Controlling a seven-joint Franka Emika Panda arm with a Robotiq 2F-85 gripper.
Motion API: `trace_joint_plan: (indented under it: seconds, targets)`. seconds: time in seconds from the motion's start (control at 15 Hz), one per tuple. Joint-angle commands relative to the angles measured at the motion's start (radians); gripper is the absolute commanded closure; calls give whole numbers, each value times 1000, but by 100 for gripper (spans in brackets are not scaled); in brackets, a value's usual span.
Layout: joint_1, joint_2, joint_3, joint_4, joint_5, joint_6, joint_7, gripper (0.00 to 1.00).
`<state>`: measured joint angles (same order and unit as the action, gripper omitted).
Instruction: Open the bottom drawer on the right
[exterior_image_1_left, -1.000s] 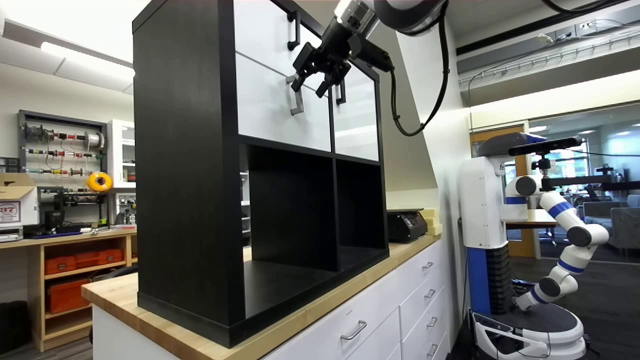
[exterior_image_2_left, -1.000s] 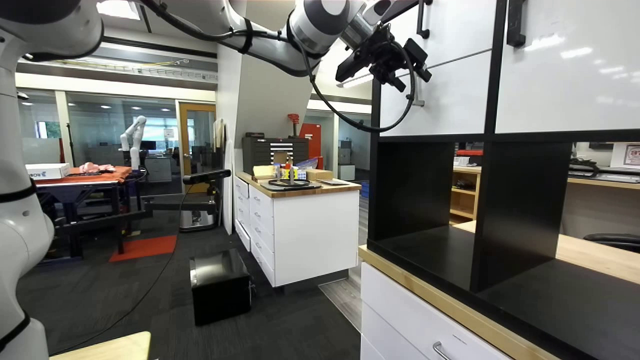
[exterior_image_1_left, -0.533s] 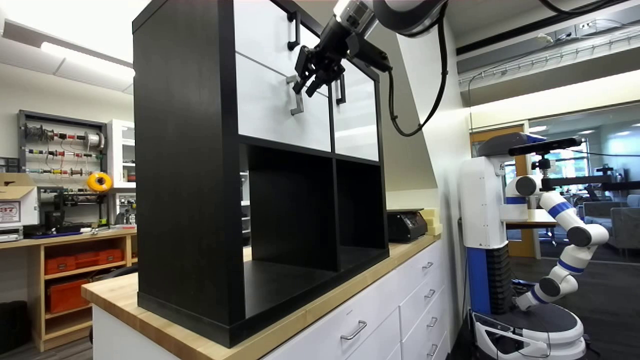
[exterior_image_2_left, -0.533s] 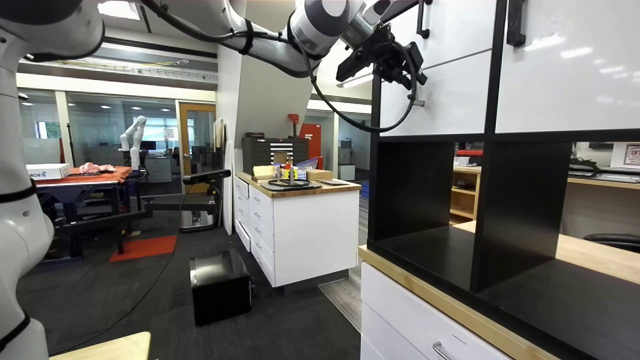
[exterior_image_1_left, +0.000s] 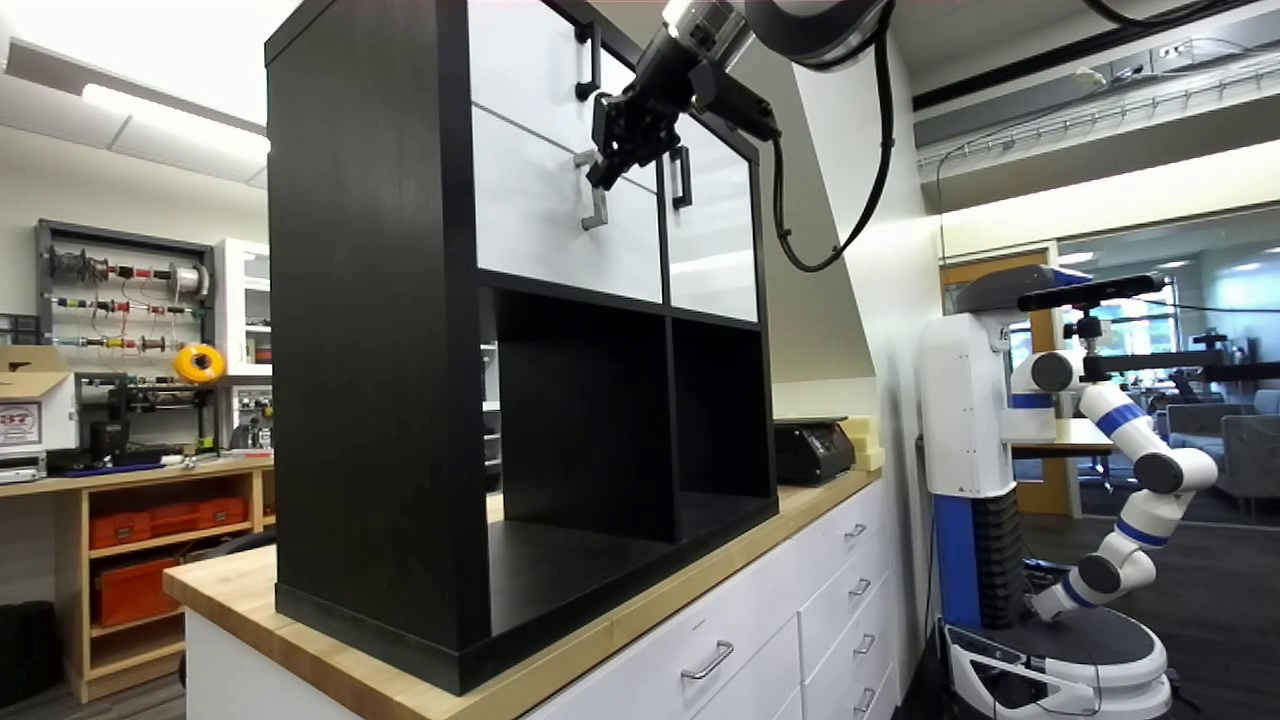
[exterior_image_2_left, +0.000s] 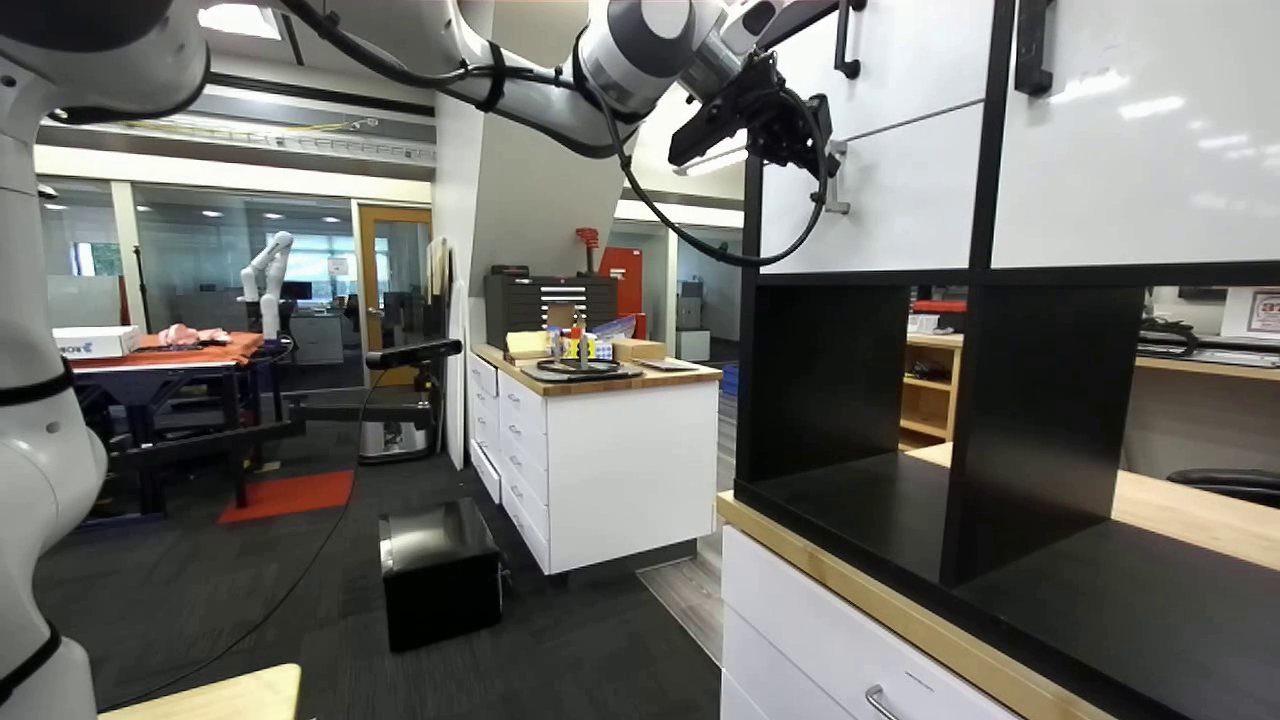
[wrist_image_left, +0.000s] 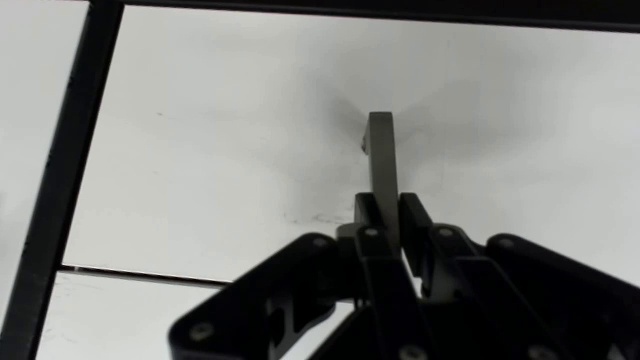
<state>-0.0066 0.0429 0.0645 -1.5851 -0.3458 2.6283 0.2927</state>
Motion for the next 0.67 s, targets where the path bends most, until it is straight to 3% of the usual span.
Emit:
trace_joint_plan:
  seconds: [0.0, 0.6]
  targets:
    - [15, -20, -24, -14, 8, 14, -9, 93]
    - [0, -112, -13, -120, 4, 1, -7, 93]
